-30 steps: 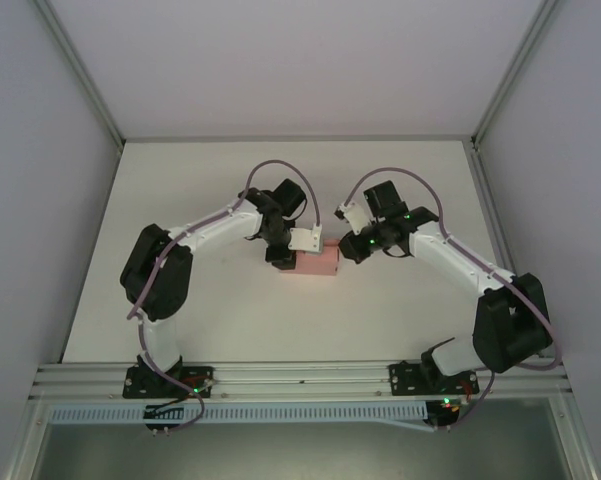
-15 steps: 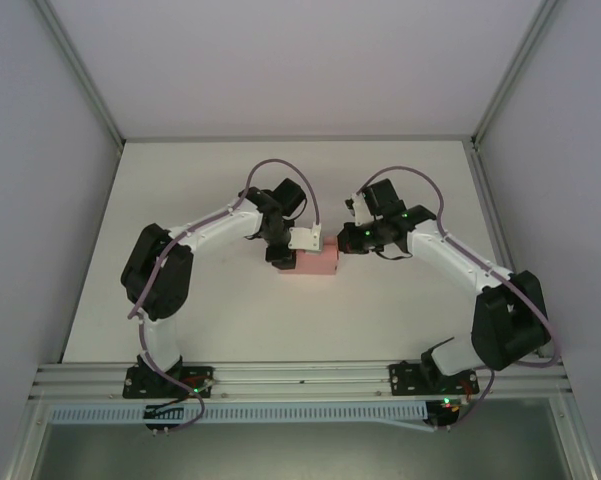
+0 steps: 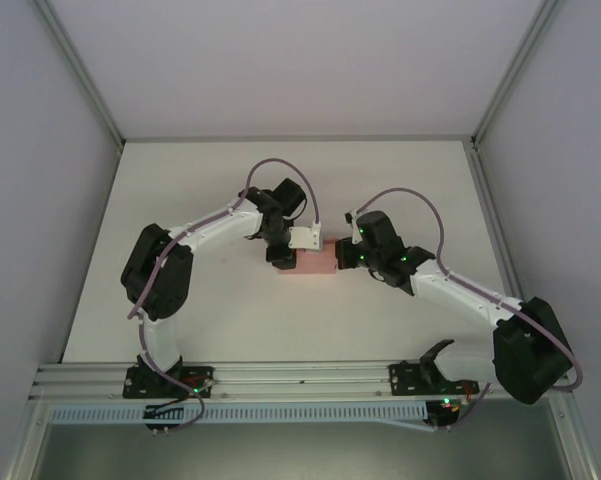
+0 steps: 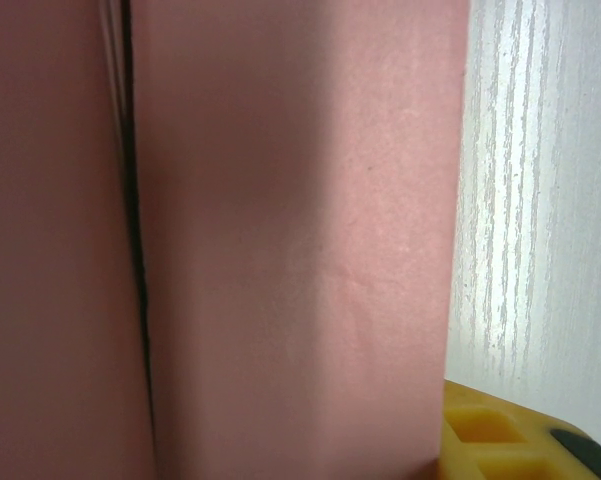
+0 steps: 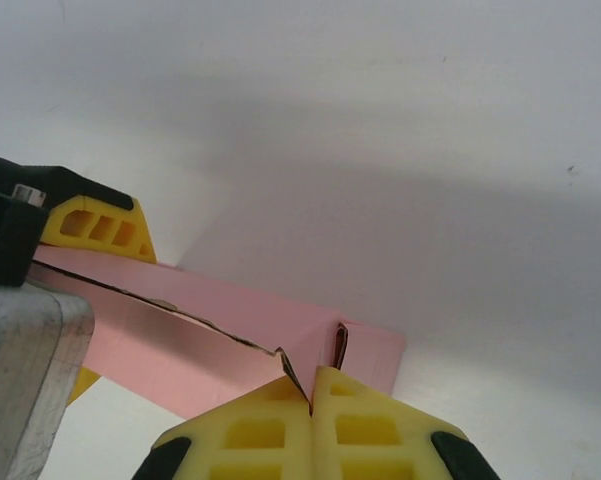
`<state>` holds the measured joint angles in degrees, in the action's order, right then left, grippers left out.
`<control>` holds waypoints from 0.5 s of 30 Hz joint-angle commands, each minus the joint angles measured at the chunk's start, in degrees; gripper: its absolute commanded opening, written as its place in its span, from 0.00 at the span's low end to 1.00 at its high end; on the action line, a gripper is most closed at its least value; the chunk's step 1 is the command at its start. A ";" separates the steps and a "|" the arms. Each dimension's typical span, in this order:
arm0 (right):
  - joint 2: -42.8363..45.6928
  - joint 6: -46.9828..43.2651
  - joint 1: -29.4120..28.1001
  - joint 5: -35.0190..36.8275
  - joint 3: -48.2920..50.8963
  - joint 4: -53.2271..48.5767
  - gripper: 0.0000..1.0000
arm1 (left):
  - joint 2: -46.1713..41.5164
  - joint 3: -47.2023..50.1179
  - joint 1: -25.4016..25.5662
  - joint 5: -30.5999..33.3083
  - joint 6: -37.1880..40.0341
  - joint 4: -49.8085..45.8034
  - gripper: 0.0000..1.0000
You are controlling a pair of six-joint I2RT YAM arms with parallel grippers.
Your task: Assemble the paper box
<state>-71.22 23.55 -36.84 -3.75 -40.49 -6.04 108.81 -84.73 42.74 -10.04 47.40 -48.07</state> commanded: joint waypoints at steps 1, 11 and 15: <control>-1.44 -1.15 -3.32 6.34 4.92 -1.26 0.00 | 1.50 -0.61 0.80 0.48 -0.57 1.60 0.43; -1.40 2.25 -5.96 12.34 5.02 -0.32 0.00 | -1.90 -1.88 1.18 2.69 -4.68 5.01 1.00; -2.70 4.88 -7.25 15.27 1.04 -5.38 0.00 | -6.64 -0.60 1.39 5.36 -8.99 8.13 1.00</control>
<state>-71.85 25.32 -42.87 9.41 -38.02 -1.21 107.31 -85.01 43.42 -6.59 42.50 -43.20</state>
